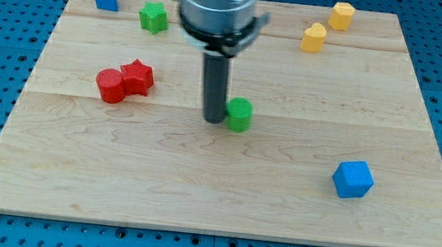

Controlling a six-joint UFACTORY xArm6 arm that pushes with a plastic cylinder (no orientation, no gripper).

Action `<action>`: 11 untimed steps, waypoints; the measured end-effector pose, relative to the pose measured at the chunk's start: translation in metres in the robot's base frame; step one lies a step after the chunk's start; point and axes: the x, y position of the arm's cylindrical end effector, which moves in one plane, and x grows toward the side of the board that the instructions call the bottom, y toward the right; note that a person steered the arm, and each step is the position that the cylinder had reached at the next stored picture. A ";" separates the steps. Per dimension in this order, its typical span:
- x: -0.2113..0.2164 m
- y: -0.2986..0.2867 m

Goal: Move the red star and red circle a bit down

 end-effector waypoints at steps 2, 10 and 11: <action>-0.004 0.039; -0.031 -0.154; -0.054 -0.200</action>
